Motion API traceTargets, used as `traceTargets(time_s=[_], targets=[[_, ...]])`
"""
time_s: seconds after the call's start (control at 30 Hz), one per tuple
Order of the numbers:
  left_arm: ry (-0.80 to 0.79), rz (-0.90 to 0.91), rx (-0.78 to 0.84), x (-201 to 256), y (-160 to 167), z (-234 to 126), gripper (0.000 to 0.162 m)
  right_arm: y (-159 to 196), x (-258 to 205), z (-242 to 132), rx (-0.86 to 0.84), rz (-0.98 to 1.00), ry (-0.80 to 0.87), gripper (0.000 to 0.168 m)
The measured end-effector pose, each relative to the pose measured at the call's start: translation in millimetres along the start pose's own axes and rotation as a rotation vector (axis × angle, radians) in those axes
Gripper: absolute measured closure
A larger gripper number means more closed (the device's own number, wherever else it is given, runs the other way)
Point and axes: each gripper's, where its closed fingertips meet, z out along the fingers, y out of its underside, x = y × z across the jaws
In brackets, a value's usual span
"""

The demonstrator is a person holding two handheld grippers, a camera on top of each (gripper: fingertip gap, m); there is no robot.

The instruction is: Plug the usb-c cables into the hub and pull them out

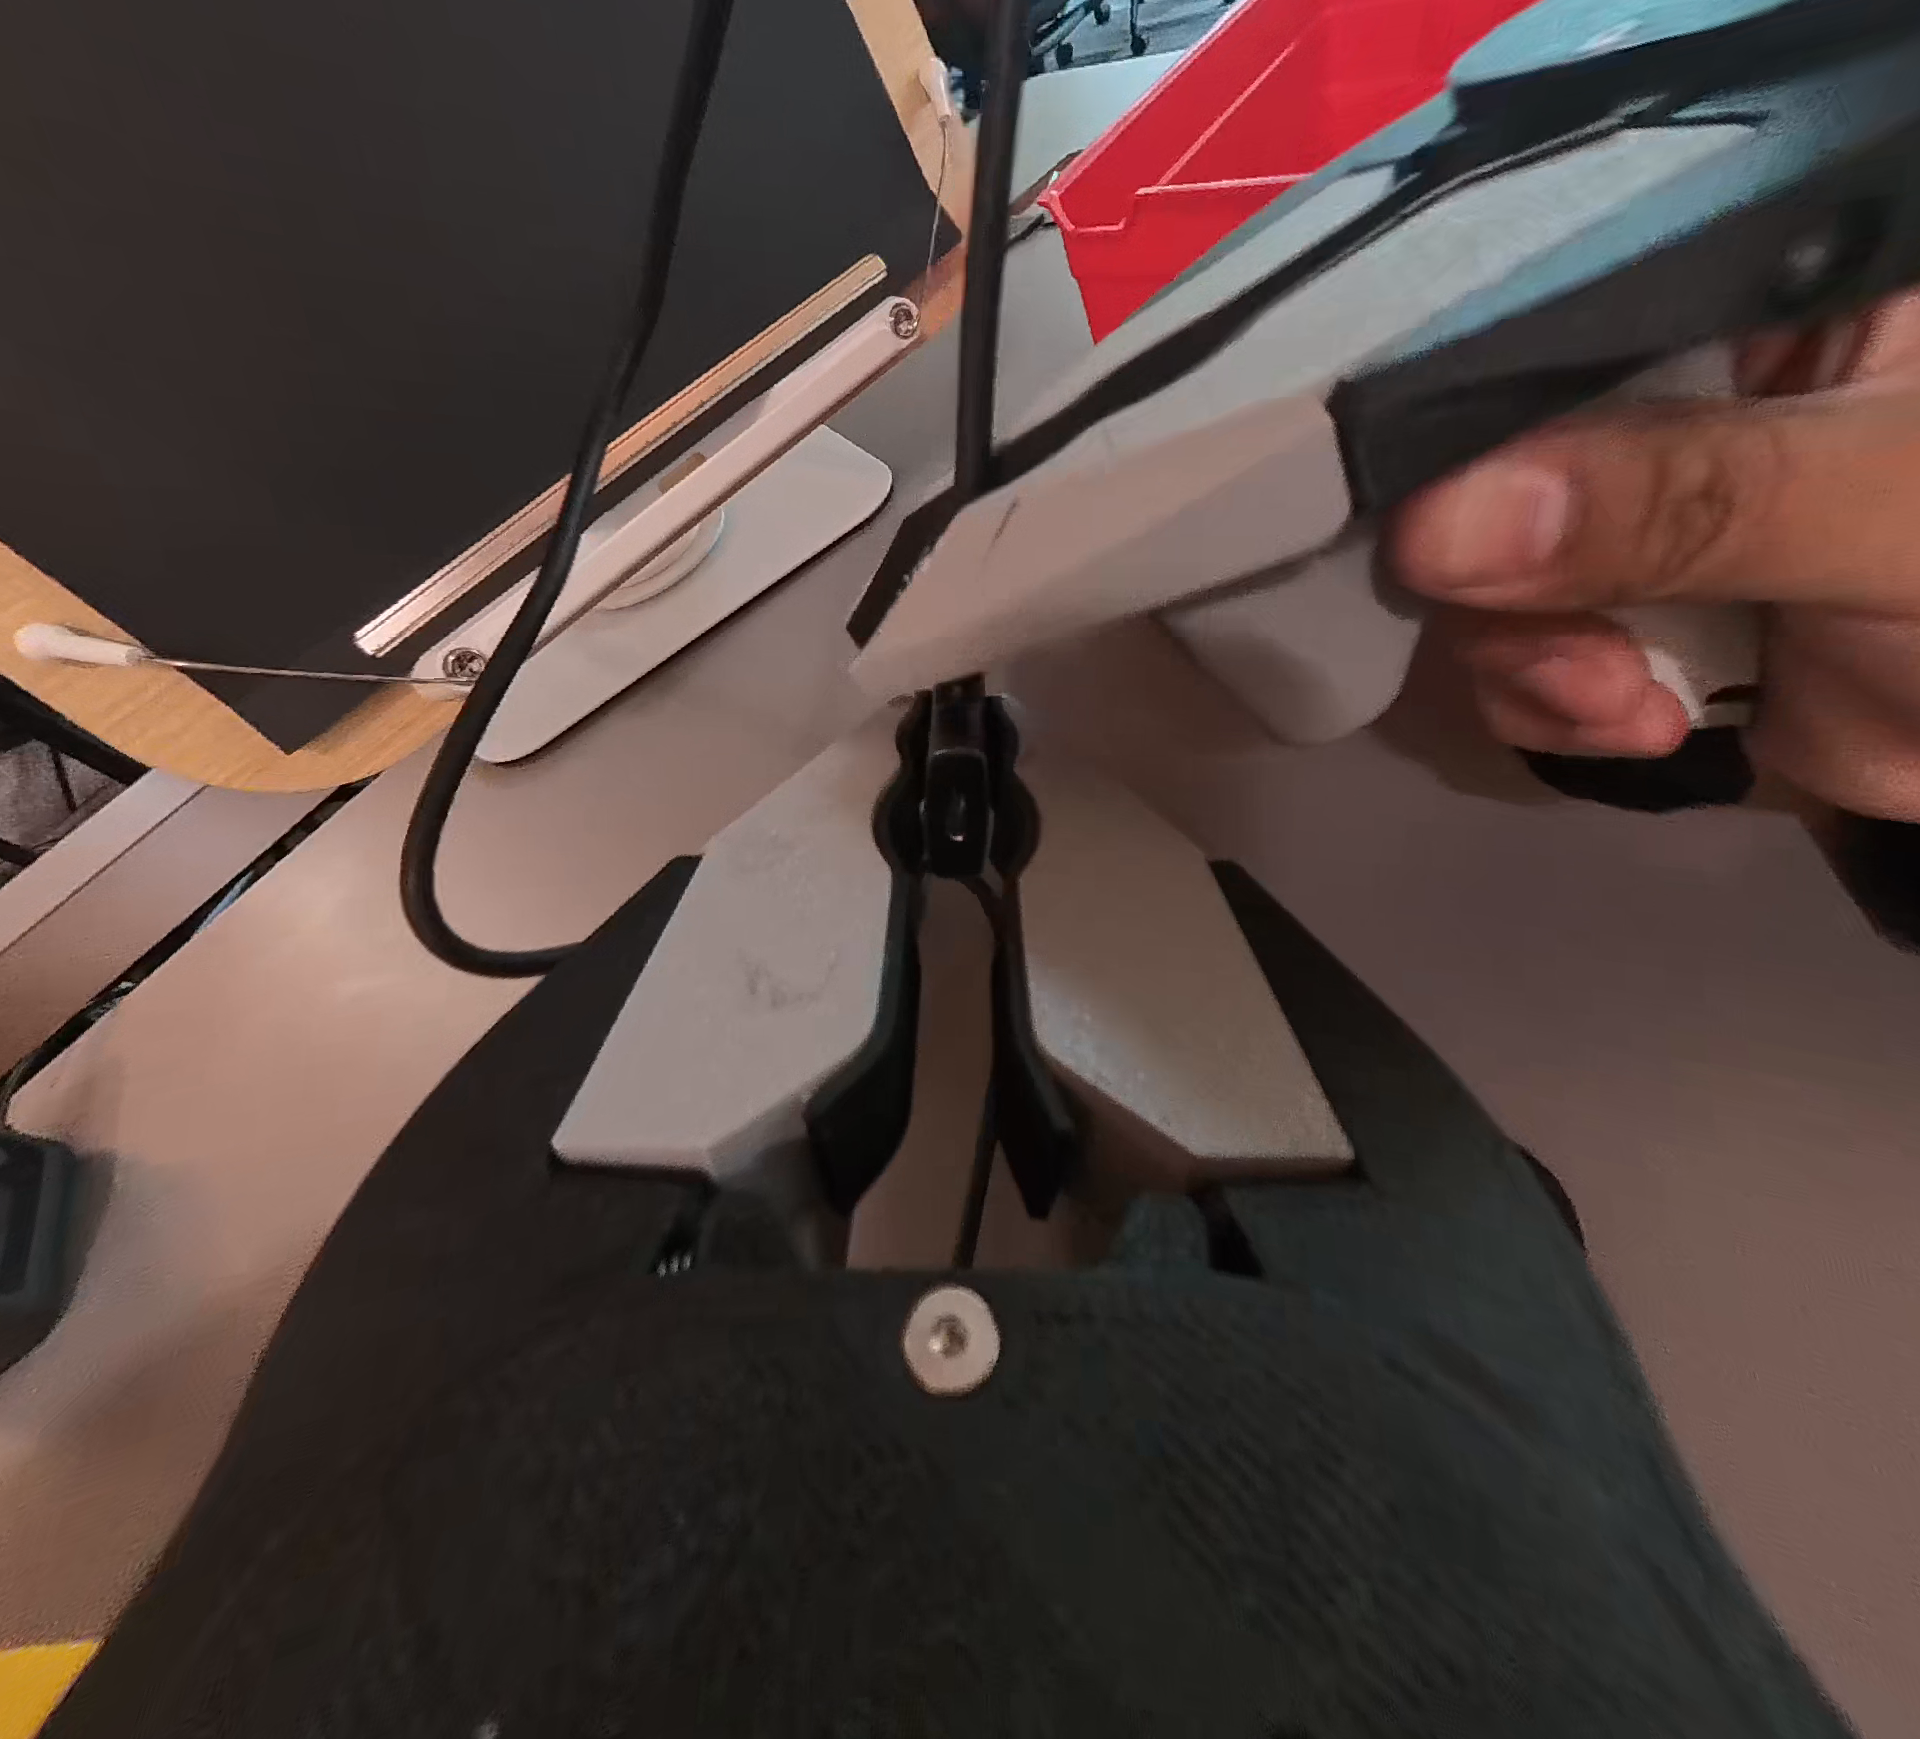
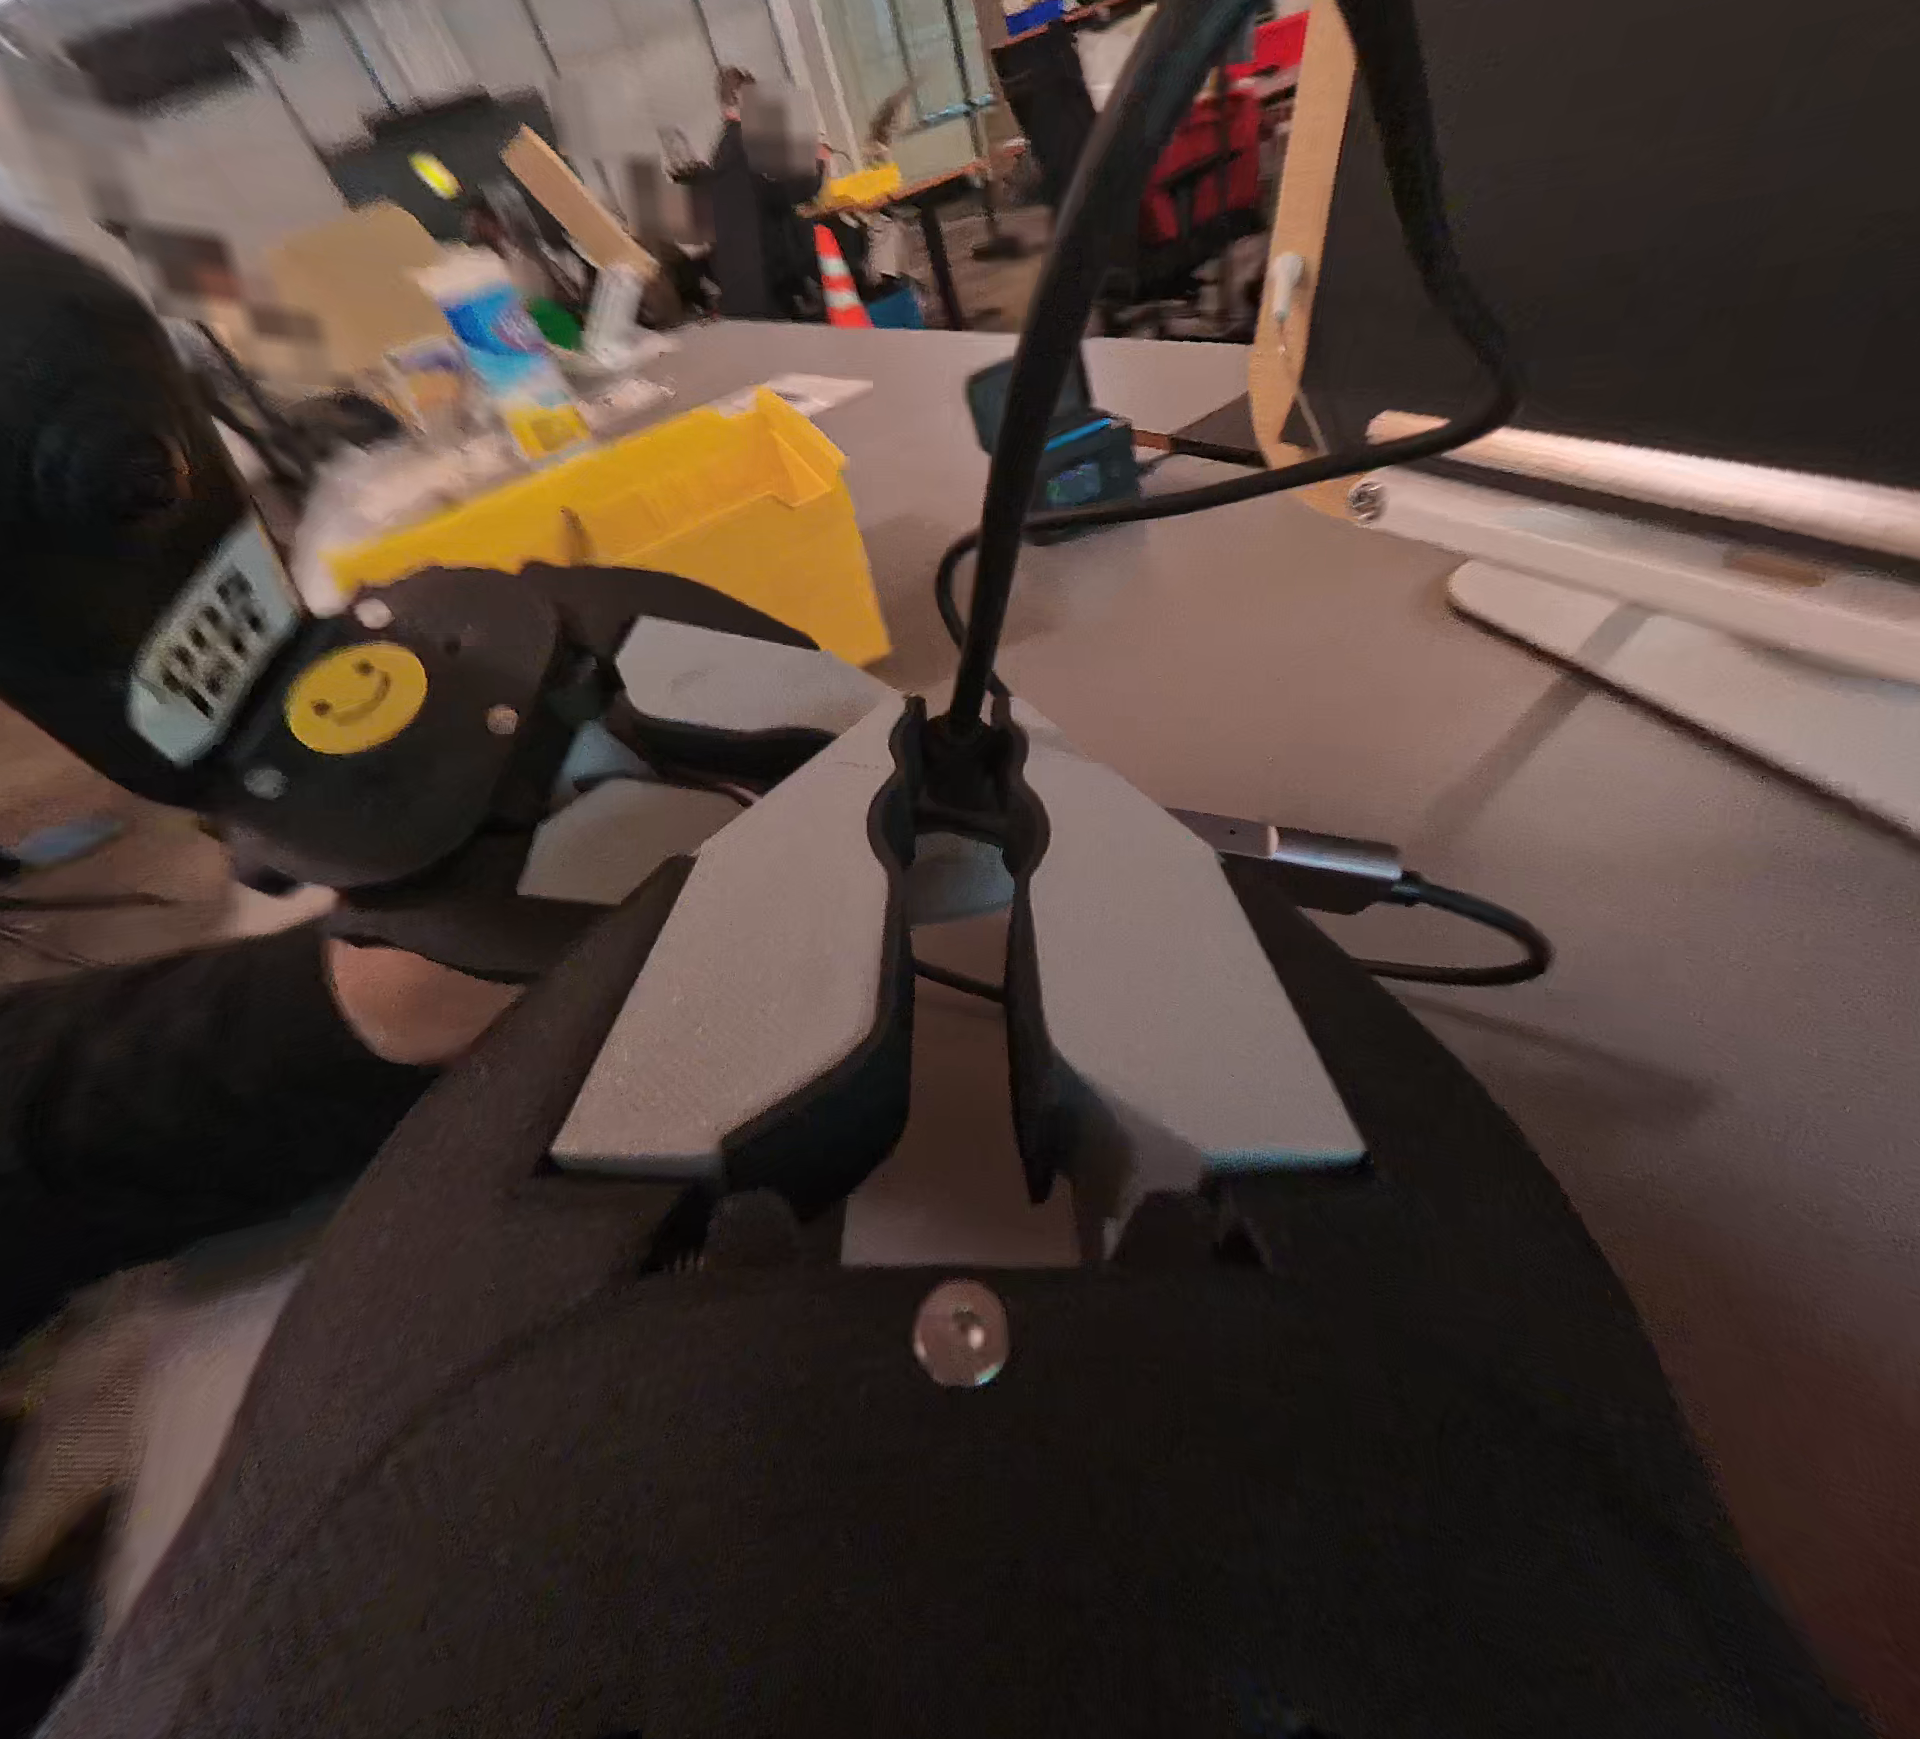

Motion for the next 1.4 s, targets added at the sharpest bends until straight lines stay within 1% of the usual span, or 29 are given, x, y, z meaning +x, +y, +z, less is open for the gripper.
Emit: traceTargets(time_s=[0.03, 0.07, 0.1, 0.17, 0.2, 0.33, 0.43, 0.47, 0.57, 0.63, 0.83, 1.0, 1.13, 1.3, 1.4], targets=[[0.01, -0.004, 0.011, 0, -1, -1, 0.156, 0, -1, 0, -0.018, -0.086, 0.049, 0.159], [0.011, 0.0, 0.024, 1, -3, -3, 0.156, -1, -4, -1, -0.016, -0.13, 0.062, 0.159], [-0.002, 0.01, 0.022, 0, -4, -5, 0.156, -2, -6, -1, -0.006, -0.111, 0.041, 0.159], [-0.04, 0.034, 0.011, -2, -6, -6, 0.156, -6, -5, -2, 0.029, 0.015, -0.046, 0.159], [-0.052, 0.045, 0.009, -2, -6, -7, 0.156, -7, -4, -2, 0.042, 0.051, -0.064, 0.159], [0.0, 0.006, 0.038, 0, -7, -5, 0.156, -10, 1, -7, 0.059, 0.106, -0.074, 0.159], [-0.013, 0.029, 0.024, 0, -4, -3, 0.156, -4, -3, -3, -0.014, -0.093, 0.025, 0.159], [-0.016, 0.032, 0.024, -1, -4, -4, 0.156, -4, -4, -2, -0.013, -0.107, 0.03, 0.159], [-0.026, 0.04, 0.001, -1, 0, -3, 0.156, -2, -2, -1, -0.004, -0.031, -0.011, 0.159], [-0.013, 0.016, 0.011, 0, -1, -2, 0.156, -2, 0, -1, 0.009, -0.011, -0.01, 0.159], [0.074, -0.059, 0.018, 5, 5, 1, 0.156, 3, 3, 1, -0.02, 0.028, -0.028, 0.159], [0.023, 0.027, 0.039, 1, 3, -2, 0.156, 1, 7, 0, -0.006, 0.044, -0.024, 0.159], [-0.007, 0.073, 0.071, 2, -5, -6, 0.154, 4, 7, 0, -0.01, 0.124, -0.067, 0.159], [0.008, 0.054, 0.095, 3, -10, -10, 0.155, 0, -8, 0, 0.014, 0.204, -0.178, 0.157], [0.016, 0.005, 0.074, 1, -9, -11, 0.155, 0, -9, 1, 0.026, 0.227, -0.189, 0.156]])
